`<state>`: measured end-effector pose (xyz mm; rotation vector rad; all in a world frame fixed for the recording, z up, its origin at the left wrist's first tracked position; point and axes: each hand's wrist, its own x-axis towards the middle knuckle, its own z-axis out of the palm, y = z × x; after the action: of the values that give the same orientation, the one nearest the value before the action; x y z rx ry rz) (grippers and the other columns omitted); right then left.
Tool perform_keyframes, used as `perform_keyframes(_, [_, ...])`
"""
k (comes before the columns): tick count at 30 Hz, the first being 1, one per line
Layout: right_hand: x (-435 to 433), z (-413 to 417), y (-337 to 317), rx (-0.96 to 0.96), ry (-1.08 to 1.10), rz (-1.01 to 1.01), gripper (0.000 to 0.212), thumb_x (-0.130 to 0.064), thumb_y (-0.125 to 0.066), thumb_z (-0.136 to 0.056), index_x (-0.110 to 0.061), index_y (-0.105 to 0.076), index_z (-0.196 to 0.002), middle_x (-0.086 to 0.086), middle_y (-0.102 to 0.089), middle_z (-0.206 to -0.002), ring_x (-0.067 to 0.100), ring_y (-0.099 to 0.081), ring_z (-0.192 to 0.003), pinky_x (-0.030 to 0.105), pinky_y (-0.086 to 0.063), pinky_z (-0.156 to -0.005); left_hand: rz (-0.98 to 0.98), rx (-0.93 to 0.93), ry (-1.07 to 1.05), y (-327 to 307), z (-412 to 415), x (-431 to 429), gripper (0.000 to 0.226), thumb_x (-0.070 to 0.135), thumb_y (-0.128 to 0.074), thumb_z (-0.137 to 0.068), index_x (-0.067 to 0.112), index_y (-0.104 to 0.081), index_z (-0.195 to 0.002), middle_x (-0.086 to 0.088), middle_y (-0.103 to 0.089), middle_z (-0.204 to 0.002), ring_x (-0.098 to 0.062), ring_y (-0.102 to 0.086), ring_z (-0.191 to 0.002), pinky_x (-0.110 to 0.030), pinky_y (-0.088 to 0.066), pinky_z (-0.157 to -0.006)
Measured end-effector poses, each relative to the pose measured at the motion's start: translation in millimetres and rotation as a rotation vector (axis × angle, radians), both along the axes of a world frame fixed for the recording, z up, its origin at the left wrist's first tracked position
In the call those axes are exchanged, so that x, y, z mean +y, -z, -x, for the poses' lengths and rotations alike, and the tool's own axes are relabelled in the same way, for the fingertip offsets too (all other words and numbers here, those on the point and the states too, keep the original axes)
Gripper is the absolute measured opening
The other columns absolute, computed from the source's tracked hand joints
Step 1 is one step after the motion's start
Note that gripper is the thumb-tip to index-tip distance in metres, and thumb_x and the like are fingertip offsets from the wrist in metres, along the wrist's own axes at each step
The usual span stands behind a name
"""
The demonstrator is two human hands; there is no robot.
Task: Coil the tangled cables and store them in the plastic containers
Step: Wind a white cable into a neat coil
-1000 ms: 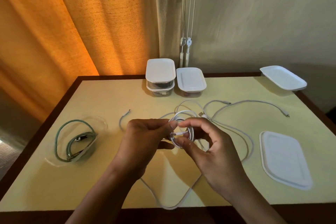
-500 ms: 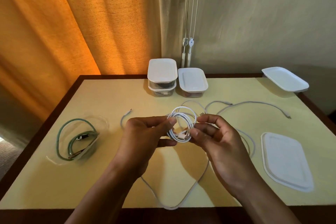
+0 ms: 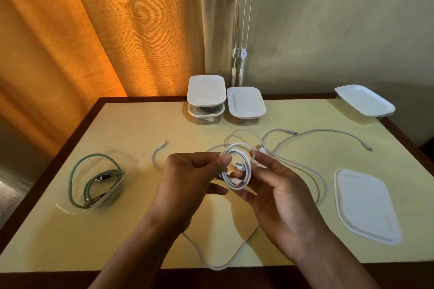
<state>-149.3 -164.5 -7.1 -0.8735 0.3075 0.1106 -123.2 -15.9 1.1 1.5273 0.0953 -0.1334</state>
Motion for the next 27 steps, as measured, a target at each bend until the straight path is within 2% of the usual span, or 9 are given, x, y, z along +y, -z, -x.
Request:
perform_keyframes(2, [3.3,4.2,-3.6,-0.075,0.028,0.066,0.06,-0.008,-0.074,-0.076,-0.012,-0.052,-0.132,0.013,-0.074,-0.084,0.022,-0.071,-0.078,0.041,-0.05,-0.085,0.001,0.002,-0.005,-0.2,-0.9,0.5,0.009,0.013,-0.076,-0.089,0.008,-0.083,-0.087,-0.018,-0.077,-0.082,-0.026,-0.073,-0.069,-0.028,-0.057,-0.056])
perform_keyframes(4, [4.9,10.7,-5.1,-0.206,-0.021,0.282,0.068,-0.016,-0.076,-0.072,-0.029,-0.044,-0.131,0.013,-0.07,-0.083,0.019,-0.069,-0.082,0.035,-0.05,-0.086,0.012,0.013,-0.001,-0.5,-2.3,0.8,0.009,0.013,-0.077,-0.088,0.007,-0.083,-0.084,-0.023,-0.075,-0.081,-0.026,-0.069,-0.066,-0.03,-0.056,-0.054])
perform_keyframes(6, [3.6,14.9,-1.0,-0.358,-0.118,0.488,0.069,-0.017,-0.078,-0.074,-0.042,-0.044,-0.129,0.012,-0.067,-0.089,0.018,-0.066,-0.09,0.034,-0.051,-0.087,0.02,0.027,0.001,-0.8,-3.9,1.6,0.009,0.013,-0.078,-0.088,0.007,-0.083,-0.084,-0.028,-0.074,-0.085,-0.028,-0.067,-0.066,-0.034,-0.059,-0.056])
perform_keyframes(9, [-1.9,15.4,2.6,-0.474,-0.257,0.616,0.069,-0.01,-0.077,-0.075,-0.041,-0.054,-0.133,-0.009,-0.067,-0.109,0.013,-0.064,-0.111,0.036,-0.049,-0.1,0.033,0.037,-0.001,-2.1,-5.6,4.3,0.009,0.01,-0.076,-0.088,0.009,-0.084,-0.083,-0.025,-0.075,-0.083,-0.027,-0.068,-0.066,-0.032,-0.058,-0.055])
perform_keyframes(11, [-0.1,14.5,2.5,-0.504,-0.24,0.725,0.055,-0.008,-0.08,-0.08,-0.035,-0.065,-0.124,-0.011,-0.069,-0.12,0.014,-0.062,-0.121,0.036,-0.049,-0.104,0.049,0.033,0.006,-2.2,-5.7,5.8,0.011,0.007,-0.074,-0.089,0.01,-0.083,-0.082,-0.022,-0.076,-0.083,-0.027,-0.069,-0.066,-0.029,-0.057,-0.053])
perform_keyframes(14, [4.3,11.1,6.1,-0.509,-0.022,0.931,0.015,-0.019,-0.076,-0.089,-0.028,-0.078,-0.1,-0.009,-0.075,-0.103,0.015,-0.069,-0.107,0.036,-0.056,-0.092,0.081,0.036,0.021,-1.7,-3.7,2.8,0.01,0.008,-0.074,-0.088,0.005,-0.082,-0.083,-0.022,-0.076,-0.083,-0.025,-0.07,-0.065,-0.03,-0.058,-0.055])
perform_keyframes(19, [0.7,10.5,7.9,-0.5,0.261,0.897,0.016,-0.027,-0.066,-0.091,-0.021,-0.081,-0.097,-0.006,-0.074,-0.109,0.01,-0.069,-0.106,0.017,-0.053,-0.087,0.145,0.081,-0.083,1.6,-8.5,8.0,0.013,0.011,-0.074,-0.09,0.002,-0.081,-0.088,-0.02,-0.076,-0.083,-0.02,-0.068,-0.063,-0.026,-0.056,-0.054])
perform_keyframes(23, [-3.3,7.3,2.1,-0.288,0.344,0.557,0.019,-0.029,-0.068,-0.084,-0.016,-0.08,-0.089,0.005,-0.079,-0.089,0.022,-0.075,-0.084,0.032,-0.058,-0.087,0.233,0.13,-0.148,6.9,-11.3,9.7,0.014,0.013,-0.075,-0.089,0.0,-0.08,-0.085,-0.022,-0.07,-0.081,-0.022,-0.066,-0.063,-0.026,-0.058,-0.056])
perform_keyframes(27, [-4.8,5.5,0.6,-0.229,0.308,0.558,0.013,-0.021,-0.076,-0.082,-0.014,-0.08,-0.092,0.009,-0.078,-0.081,0.024,-0.076,-0.077,0.033,-0.059,-0.085,0.298,0.134,-0.205,12.9,-13.2,8.0,0.017,0.013,-0.075,-0.089,0.002,-0.081,-0.077,-0.025,-0.065,-0.086,-0.026,-0.07,-0.067,-0.027,-0.06,-0.063])
